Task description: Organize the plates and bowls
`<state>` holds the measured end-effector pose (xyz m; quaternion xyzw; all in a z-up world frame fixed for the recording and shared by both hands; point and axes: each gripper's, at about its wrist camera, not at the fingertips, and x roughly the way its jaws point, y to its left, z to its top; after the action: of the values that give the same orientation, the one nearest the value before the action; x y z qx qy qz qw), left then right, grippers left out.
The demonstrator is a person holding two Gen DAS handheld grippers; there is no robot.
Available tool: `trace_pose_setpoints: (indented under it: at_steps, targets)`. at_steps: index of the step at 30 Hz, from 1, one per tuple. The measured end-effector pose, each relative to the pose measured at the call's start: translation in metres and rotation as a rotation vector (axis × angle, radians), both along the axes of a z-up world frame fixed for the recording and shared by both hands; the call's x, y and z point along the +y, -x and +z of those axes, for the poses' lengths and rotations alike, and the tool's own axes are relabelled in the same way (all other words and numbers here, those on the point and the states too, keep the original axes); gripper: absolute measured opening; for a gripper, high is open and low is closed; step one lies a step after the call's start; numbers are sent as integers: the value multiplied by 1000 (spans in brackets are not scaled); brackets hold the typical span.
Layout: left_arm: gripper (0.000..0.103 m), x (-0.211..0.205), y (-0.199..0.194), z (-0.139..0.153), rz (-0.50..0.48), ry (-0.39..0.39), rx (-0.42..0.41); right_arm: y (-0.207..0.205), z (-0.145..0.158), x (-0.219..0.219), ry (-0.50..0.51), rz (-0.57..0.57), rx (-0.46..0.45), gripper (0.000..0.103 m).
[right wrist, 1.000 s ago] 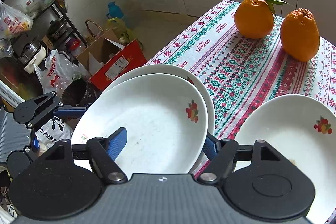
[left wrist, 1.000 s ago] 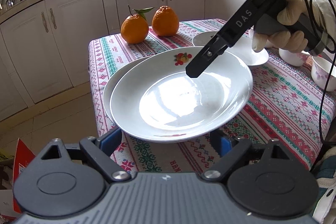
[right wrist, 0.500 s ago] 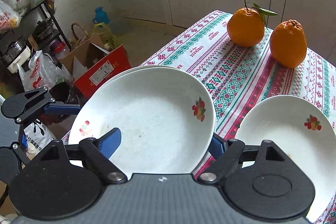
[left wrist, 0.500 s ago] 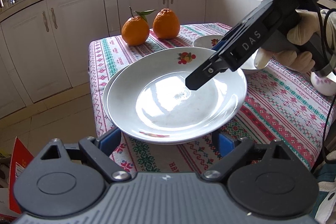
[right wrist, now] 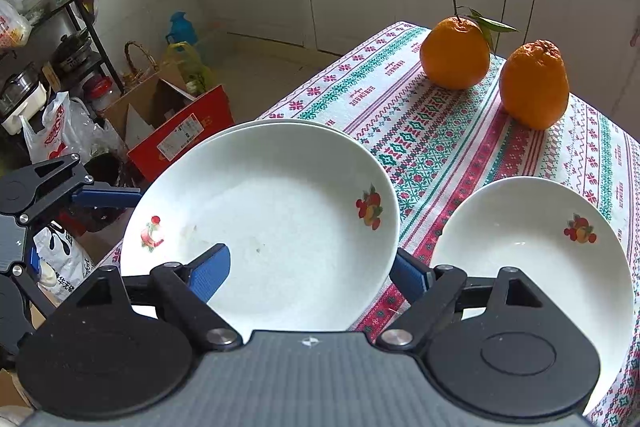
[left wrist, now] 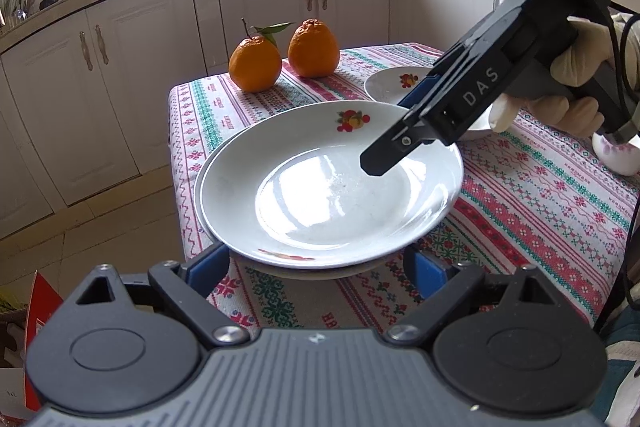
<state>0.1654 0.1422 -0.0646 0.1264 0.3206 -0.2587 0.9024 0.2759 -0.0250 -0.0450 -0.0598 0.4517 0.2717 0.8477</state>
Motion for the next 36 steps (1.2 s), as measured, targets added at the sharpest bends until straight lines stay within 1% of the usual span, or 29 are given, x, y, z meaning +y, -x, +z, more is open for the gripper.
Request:
trace_pose_setpoints:
  at_steps: [6, 11, 14, 17, 19, 21, 24, 26, 30, 32, 36]
  targets:
    - [94, -2, 3, -1, -1, -5, 3, 5, -3, -6, -1, -7, 4, 90]
    - [97, -1, 10, 9, 6, 30, -8, 22, 1, -21, -19, -47, -22, 96]
    - [99, -2, 16, 21, 7, 53, -39, 43, 6, -33, -19, -93, -69, 99]
    - [100, -6, 22, 38, 0, 78, -91, 63, 11, -47, -20, -158, -118, 102]
    - [102, -9, 25, 50, -4, 101, -123, 75, 12, -57, 1, -212, -162, 103]
    - [102, -15, 23, 59, -17, 119, -129, 85, 11, -67, 16, -266, -192, 103]
    - [102, -26, 15, 67, -17, 120, -133, 92, 1, -83, 40, -335, -194, 103]
    - [102, -36, 8, 69, -25, 116, -125, 93, -9, -89, 74, -370, -191, 103]
    - [102, -57, -8, 70, -50, 117, -109, 94, -29, -93, 123, -401, -190, 103]
    - [102, -68, -17, 69, -61, 100, -112, 93, -38, -93, 144, -404, -189, 103]
    - [102, -93, -37, 68, -97, 42, -114, 88, -50, -101, 137, -411, -168, 103]
